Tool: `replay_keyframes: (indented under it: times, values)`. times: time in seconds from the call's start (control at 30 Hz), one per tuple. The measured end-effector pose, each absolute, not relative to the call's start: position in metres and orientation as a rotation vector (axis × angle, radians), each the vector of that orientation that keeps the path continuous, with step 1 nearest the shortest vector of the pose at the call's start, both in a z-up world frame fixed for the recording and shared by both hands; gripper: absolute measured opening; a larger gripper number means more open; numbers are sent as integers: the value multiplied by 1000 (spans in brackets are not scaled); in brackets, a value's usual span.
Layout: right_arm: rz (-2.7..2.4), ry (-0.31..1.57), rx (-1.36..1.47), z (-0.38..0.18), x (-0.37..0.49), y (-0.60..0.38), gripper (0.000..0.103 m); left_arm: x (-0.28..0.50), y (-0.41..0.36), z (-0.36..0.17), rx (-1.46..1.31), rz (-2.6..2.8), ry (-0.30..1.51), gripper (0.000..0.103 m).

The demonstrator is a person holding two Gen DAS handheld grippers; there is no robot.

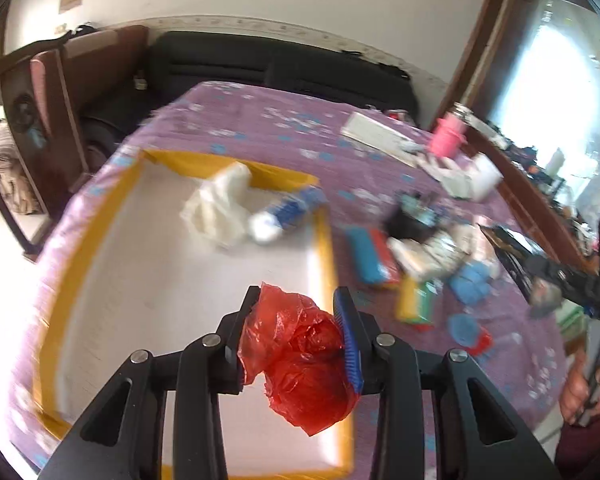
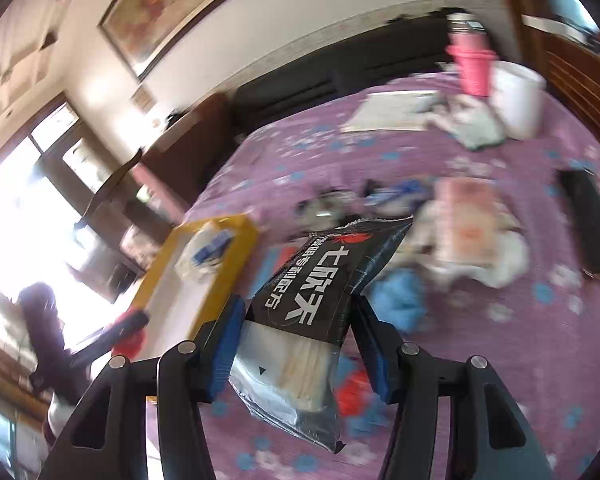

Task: Organize soft objects
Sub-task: 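Release the red bag into the tray with left while right drops the black pack there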

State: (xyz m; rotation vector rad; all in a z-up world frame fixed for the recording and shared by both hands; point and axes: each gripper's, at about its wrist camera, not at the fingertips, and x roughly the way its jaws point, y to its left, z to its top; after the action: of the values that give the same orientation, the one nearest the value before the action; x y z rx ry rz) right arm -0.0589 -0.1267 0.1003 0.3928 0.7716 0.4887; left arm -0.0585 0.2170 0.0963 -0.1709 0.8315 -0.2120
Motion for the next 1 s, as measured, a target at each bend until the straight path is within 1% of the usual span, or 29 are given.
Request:
replay_keyframes:
  times: [0.3,0.6,0.73,0.83,1.0]
  values:
    - [683,850,281,98,-13,-7,59,27,286,82,-283,-147,912,35]
    - [785,1005,217,64,42,94,60,94,318,41,-355,-106,1004,35]
    - [761,1043,191,48,59,115,60,109,328,24,-390,-100,1029,35]
    - [753,1052,196,39,71,121,60,114,325,23,-382,-118,1026,36]
    - [725,1039,186,38,84,131,61,115,325,23,-404,-134,1014,43]
